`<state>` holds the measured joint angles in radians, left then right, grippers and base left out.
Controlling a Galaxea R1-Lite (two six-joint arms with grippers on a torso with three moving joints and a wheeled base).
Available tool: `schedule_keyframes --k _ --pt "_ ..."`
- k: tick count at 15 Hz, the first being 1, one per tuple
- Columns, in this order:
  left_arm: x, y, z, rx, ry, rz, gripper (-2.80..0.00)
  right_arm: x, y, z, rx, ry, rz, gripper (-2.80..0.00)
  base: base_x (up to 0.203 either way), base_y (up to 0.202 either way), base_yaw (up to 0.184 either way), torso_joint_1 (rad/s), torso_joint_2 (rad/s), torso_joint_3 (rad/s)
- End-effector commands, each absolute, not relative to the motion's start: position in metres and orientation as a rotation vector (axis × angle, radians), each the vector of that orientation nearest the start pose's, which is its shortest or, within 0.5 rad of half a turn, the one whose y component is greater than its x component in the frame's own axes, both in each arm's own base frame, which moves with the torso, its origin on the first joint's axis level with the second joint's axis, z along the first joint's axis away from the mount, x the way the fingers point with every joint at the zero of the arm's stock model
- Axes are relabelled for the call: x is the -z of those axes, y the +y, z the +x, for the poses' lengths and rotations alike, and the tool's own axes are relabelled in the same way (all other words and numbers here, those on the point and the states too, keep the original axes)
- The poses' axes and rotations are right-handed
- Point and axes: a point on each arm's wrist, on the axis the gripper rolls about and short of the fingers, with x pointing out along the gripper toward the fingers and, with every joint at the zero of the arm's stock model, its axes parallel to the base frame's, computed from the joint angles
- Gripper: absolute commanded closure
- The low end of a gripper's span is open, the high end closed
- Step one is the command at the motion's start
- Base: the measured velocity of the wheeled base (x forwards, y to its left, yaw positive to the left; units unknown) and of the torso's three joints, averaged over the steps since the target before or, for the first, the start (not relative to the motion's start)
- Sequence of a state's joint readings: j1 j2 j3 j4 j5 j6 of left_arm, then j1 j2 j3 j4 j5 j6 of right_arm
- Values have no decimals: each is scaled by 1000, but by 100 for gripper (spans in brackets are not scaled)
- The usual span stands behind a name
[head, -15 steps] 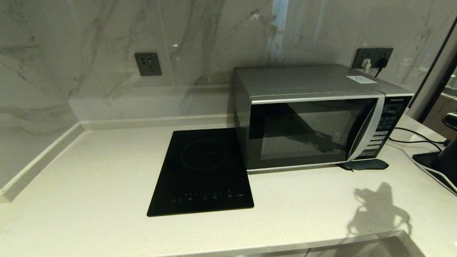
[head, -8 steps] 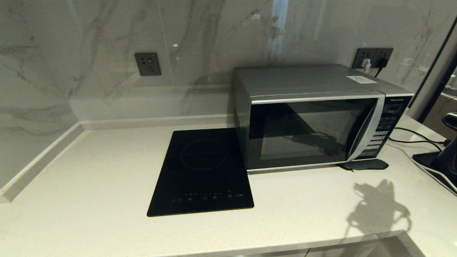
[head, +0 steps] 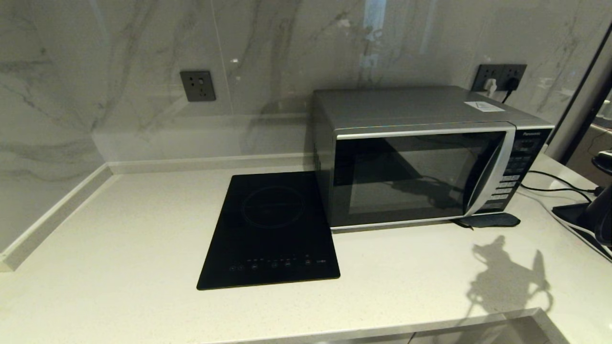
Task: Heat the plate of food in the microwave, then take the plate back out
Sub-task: Open the microwave oven
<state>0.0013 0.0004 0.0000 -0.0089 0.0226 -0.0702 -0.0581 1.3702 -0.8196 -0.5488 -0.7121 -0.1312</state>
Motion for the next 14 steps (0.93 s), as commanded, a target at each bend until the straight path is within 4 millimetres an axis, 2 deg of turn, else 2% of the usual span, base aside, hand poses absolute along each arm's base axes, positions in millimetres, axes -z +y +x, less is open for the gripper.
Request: schedule_keyframes --k 1,7,9,12,14 --pt "-76 0 -23 -24 -9 -71 0 -268 -28 226 779 42 -133 -280 0 0 0 0 0 0" --pt "-76 0 -23 -24 -9 -71 0 -247 -25 257 831 58 -136 -280 0 0 0 0 0 0" --pt "-76 0 -23 -24 -9 -71 0 -237 -19 273 897 86 -145 -280 0 0 0 0 0 0" --pt "-76 0 -23 -24 -9 -71 0 -228 -11 308 1011 86 -136 -280 0 0 0 0 0 0" --pt "-76 0 -23 -24 -9 -72 0 -220 -2 330 1025 87 -137 -280 0 0 0 0 0 0"
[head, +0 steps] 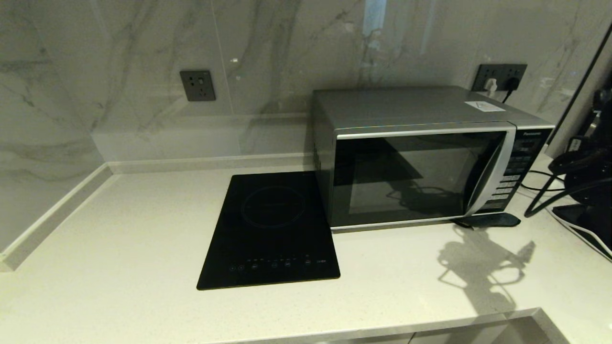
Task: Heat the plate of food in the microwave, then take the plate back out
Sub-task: Open the microwave oven
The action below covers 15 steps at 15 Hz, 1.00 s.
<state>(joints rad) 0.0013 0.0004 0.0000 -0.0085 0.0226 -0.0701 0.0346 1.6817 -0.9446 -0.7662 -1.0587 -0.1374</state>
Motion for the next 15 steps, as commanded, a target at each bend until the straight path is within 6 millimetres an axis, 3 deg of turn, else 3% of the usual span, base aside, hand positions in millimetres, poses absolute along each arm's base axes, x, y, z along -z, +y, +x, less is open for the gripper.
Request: schedule_keyframes --k 1,4,7,12,15 --pt "-76 0 -23 -24 -9 -71 0 -214 4 339 1030 94 -141 -280 0 0 0 0 0 0" --pt "-76 0 -23 -24 -9 -71 0 -195 18 362 1024 122 -156 -280 0 0 0 0 0 0" --pt "-76 0 -23 -24 -9 -71 0 -191 30 377 1029 114 -152 -280 0 0 0 0 0 0" --pt "-76 0 -23 -24 -9 -71 0 -182 64 391 957 113 -160 -280 0 0 0 0 0 0" --pt "-76 0 -23 -24 -9 -71 0 -174 74 395 935 124 -173 -280 0 0 0 0 0 0"
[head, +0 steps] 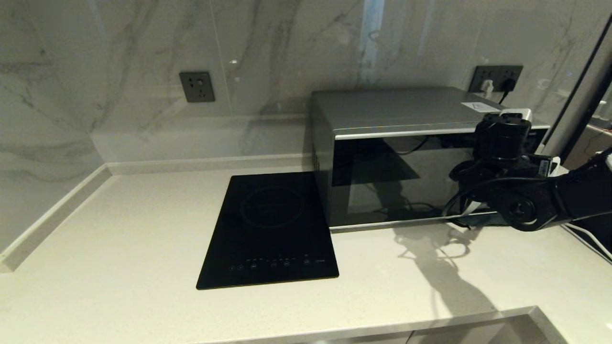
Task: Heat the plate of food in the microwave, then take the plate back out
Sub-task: Open the microwave oven
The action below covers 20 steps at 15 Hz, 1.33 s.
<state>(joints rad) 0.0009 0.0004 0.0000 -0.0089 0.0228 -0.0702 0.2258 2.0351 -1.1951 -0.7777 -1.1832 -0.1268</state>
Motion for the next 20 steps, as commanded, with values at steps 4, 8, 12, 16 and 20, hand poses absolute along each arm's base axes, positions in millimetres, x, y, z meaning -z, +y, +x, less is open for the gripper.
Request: schedule_keyframes --k 4,8,12,16,20 --pt "-76 0 -23 -24 -9 -71 0 -173 80 381 936 138 -188 -280 0 0 0 0 0 0" --pt "-76 0 -23 -24 -9 -71 0 -175 91 366 898 145 -200 -280 0 0 0 0 0 0" --pt "-76 0 -23 -24 -9 -71 0 -154 86 377 935 184 -230 -280 0 0 0 0 0 0" --pt "-76 0 -23 -24 -9 -71 0 -138 64 390 996 209 -233 -280 0 0 0 0 0 0" --pt "-76 0 -23 -24 -9 -72 0 -135 56 396 1013 212 -230 -280 0 0 0 0 0 0"
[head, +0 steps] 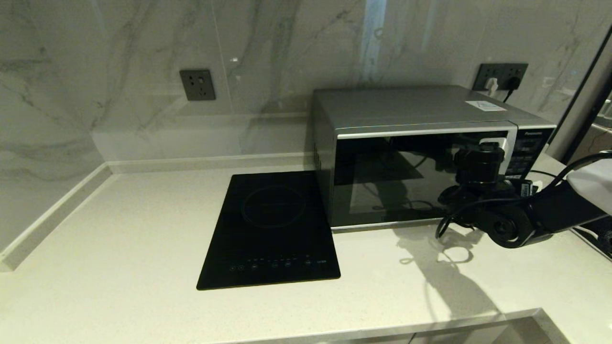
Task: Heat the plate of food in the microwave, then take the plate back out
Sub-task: Open the microwave oven
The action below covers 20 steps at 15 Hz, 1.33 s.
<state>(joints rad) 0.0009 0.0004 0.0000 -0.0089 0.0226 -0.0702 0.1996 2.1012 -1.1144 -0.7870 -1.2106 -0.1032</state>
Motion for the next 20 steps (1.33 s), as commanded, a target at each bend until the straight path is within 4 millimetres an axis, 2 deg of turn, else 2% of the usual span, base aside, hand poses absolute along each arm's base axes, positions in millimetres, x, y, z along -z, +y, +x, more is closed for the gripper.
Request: schedule_keyframes --k 1,5,6,13,20 --pt "-76 0 -23 -24 -9 -71 0 -135 56 397 1013 211 -229 -280 0 0 0 0 0 0" --pt "-76 0 -23 -24 -9 -71 0 -133 57 399 1013 212 -230 -280 0 0 0 0 0 0" --pt "-76 0 -23 -24 -9 -71 0 -133 57 399 1013 213 -231 0 0 0 0 0 0 0" --pt "-76 0 -23 -24 -9 -71 0 -144 56 388 1009 201 -222 0 0 0 0 0 0 0" --pt "-76 0 -23 -24 -9 -71 0 -139 65 344 953 235 -240 0 0 0 0 0 0 0"
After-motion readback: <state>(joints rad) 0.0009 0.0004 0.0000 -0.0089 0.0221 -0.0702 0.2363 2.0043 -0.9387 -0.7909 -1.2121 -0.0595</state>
